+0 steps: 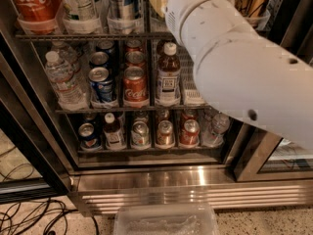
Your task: Pick green can from top shelf of fridge
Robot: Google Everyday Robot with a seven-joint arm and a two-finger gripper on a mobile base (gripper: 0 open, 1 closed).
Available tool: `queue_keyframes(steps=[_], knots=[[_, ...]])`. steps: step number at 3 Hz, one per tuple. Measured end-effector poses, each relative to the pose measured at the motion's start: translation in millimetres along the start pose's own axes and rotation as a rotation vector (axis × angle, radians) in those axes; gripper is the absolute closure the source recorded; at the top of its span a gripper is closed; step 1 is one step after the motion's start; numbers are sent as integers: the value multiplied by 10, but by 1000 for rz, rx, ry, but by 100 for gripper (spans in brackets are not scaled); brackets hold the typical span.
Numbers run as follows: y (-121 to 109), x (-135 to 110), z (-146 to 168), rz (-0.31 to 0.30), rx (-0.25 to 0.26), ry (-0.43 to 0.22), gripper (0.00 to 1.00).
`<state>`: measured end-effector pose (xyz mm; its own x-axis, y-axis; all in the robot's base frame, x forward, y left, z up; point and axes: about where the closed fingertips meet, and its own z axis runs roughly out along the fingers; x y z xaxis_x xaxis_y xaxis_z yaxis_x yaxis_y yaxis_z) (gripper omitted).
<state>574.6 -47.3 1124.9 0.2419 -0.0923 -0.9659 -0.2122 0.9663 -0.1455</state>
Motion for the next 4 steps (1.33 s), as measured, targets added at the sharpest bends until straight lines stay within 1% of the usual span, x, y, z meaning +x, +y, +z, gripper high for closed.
queue_keyframes(steps=[1, 2, 3, 4], knots=[[-197, -96, -328, 9, 4, 76, 100], [-449, 87, -694, 62, 5, 198, 100], [-615, 446, -1038, 122, -24, 322, 100], [-645, 596, -1167, 177, -99, 414, 100]])
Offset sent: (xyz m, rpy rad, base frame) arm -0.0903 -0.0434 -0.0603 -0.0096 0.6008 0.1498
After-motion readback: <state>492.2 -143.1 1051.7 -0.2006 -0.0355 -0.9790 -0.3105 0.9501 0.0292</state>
